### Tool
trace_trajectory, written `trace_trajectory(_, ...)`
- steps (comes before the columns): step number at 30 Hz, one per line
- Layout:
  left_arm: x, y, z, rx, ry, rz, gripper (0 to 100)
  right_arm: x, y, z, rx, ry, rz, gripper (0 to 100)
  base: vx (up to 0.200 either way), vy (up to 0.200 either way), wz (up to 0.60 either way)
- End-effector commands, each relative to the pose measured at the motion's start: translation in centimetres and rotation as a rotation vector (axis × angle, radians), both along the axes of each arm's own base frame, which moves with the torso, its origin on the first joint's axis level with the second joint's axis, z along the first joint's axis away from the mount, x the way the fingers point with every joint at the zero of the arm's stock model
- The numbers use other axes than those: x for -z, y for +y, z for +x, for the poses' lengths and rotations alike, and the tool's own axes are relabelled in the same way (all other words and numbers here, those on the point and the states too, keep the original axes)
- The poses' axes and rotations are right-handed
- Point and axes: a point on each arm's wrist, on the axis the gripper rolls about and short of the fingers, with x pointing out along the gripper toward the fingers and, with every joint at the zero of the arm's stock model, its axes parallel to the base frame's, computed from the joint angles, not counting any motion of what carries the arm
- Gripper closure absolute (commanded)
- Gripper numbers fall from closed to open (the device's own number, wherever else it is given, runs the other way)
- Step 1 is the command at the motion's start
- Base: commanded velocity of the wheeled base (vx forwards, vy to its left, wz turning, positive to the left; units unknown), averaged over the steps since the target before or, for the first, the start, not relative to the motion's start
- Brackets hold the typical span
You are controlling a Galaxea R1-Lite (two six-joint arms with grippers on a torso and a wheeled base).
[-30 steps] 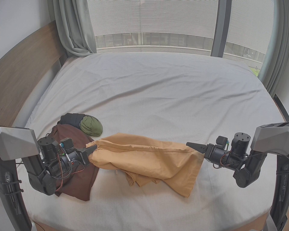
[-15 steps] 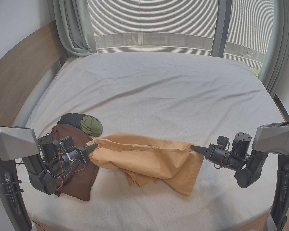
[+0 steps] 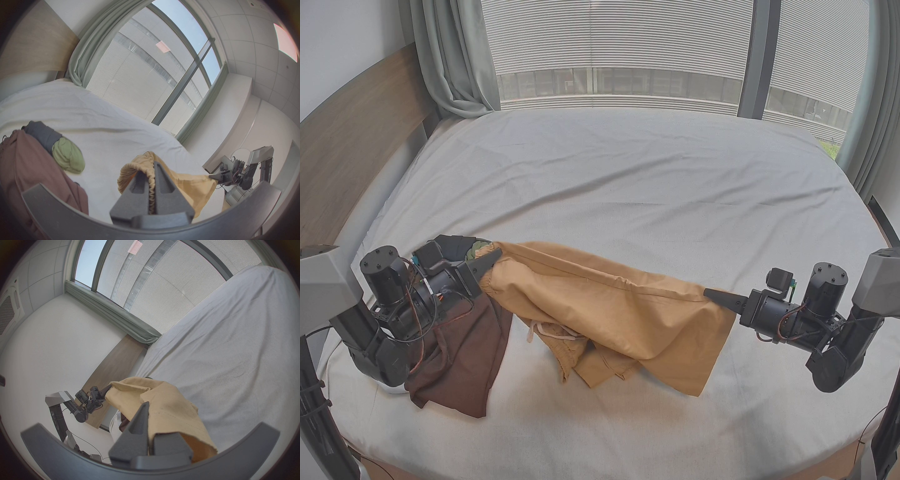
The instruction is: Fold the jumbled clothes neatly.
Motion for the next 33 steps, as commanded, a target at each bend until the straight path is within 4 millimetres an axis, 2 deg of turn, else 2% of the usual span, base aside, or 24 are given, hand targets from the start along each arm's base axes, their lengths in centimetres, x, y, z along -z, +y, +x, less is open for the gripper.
trace_trajectory(1, -2.3, -0.1, -0.4, 0.006, -0.068, -0.022, 100, -1.8, 0.0, -0.9, -0.006, -0.060, 0.002, 100, 0.000, 0.000, 0.00)
trace_trajectory(7, -2.7, -0.6, -0.6, 0.023, -0.082, -0.026, 100, -3.4, -0.6, -1.4, 0.009, -0.124, 0.001, 100, 0.000, 0.000, 0.00)
trace_trajectory(15, -3.6, -0.4, -0.9, 0.020, -0.107, -0.027, 100, -5.2, -2.6, -1.4, 0.065, -0.181, 0.015, 100, 0.000, 0.000, 0.00)
trace_trajectory(24, -4.0, -0.1, -1.3, 0.009, -0.118, -0.027, 100, -5.6, -2.8, -1.3, 0.071, -0.199, 0.018, 100, 0.000, 0.000, 0.00)
trace_trajectory(33, -4.0, 0.0, -1.6, 0.005, -0.113, -0.020, 100, -6.9, -2.9, -1.5, 0.073, -0.246, 0.027, 100, 0.000, 0.000, 0.00)
